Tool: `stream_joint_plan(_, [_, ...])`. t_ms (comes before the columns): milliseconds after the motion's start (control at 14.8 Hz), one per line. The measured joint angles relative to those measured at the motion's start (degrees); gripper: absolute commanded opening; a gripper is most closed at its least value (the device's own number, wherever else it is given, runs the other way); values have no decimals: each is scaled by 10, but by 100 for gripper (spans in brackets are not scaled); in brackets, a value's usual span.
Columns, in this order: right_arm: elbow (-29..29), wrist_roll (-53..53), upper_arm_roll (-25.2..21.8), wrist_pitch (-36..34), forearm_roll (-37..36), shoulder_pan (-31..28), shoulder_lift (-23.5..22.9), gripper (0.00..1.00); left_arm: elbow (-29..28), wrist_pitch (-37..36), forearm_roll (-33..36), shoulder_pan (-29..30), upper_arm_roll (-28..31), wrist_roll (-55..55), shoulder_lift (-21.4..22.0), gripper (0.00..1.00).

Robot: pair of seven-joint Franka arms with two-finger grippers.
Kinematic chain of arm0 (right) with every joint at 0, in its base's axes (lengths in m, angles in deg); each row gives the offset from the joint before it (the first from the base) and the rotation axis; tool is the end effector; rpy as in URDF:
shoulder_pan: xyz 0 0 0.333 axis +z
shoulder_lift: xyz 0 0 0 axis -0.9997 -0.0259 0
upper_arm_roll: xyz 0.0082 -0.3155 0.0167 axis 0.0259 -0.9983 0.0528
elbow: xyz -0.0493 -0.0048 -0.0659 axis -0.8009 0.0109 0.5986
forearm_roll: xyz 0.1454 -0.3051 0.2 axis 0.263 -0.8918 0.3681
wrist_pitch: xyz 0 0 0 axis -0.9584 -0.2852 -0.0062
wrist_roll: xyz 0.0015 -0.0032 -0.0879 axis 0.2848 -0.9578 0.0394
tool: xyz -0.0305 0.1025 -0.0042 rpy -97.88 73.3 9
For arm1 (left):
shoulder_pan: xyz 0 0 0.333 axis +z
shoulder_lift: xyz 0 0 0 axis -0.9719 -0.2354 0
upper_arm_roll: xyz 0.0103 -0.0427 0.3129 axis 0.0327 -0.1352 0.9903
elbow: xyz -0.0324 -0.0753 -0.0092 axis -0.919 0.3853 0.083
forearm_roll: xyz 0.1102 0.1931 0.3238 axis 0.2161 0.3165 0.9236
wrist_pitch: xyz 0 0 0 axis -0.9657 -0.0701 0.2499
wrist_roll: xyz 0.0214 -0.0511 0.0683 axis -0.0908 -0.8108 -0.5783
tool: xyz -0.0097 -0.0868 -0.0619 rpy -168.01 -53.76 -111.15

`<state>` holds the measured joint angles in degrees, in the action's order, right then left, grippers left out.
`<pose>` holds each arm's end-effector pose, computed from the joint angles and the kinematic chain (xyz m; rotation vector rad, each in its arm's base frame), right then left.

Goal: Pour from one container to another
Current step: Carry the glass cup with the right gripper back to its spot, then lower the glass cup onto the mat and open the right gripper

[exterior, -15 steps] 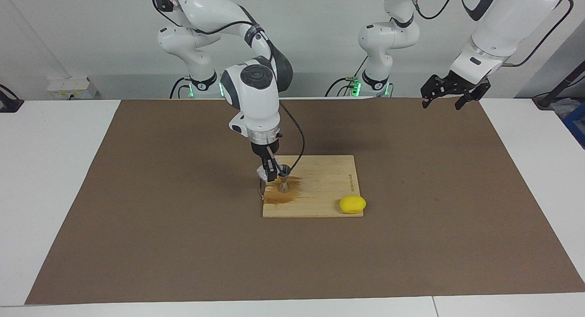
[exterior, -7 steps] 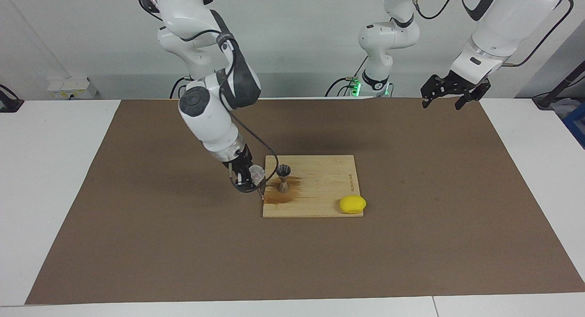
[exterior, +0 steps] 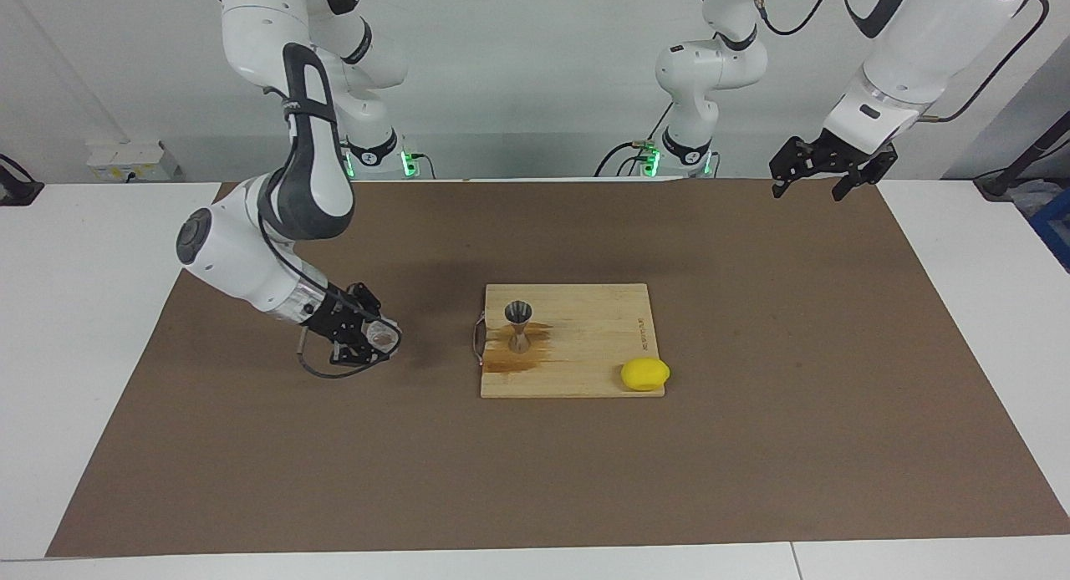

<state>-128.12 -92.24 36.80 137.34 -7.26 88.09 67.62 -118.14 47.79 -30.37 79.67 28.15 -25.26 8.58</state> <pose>0.6288 0.0242 0.3500 -1.8839 2.0188 0.5389 0.5367 -0.0536 0.6237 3.0998 -0.1780 -0.1488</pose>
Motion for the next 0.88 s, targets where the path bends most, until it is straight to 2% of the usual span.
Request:
stream_joint_plan(339, [-64, 147, 0, -3, 67, -57, 4, 0, 0, 0, 0, 0, 0, 0, 0, 100])
stream_joint_plan(610, [-98, 219, 0, -3, 106, -98, 1, 0, 0, 0, 0, 0, 0, 0, 0, 100])
stream_joint_plan(678, [-105, 235, 0, -3, 113, -106, -1, 2, 0, 0, 0, 0, 0, 0, 0, 100])
stream_joint_plan(881, [-120, 247, 0, -3, 118, -115, -3, 27, 0, 0, 0, 0, 0, 0, 0, 100])
